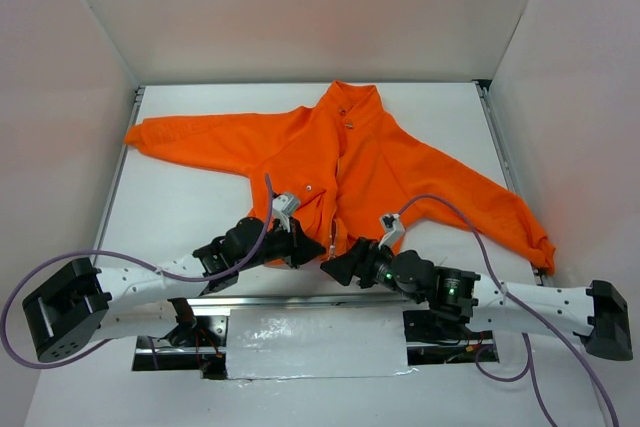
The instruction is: Zip up the jacket
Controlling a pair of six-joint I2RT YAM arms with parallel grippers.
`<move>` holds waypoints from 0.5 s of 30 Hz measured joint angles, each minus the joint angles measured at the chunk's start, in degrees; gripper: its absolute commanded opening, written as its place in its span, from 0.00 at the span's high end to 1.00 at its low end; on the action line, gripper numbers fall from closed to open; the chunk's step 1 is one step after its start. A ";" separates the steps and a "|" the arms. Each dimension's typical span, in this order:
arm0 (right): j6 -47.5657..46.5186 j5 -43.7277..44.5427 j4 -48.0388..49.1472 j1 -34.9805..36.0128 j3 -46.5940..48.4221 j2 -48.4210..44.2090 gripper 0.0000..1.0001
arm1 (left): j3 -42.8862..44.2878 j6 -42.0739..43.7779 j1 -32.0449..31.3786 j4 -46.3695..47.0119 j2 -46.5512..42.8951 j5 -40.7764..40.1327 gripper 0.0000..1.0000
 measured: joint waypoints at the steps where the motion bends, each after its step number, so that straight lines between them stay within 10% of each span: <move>1: 0.35 -0.48 0.66 0.02 -0.42 0.59 0.10 | 0.00 -0.02 0.00 0.11 0.00 0.17 1.00; 15: 1.09 0.31 15.06 0.66 -9.53 4.63 0.12 | 0.59 -0.13 0.04 0.70 0.04 1.51 1.00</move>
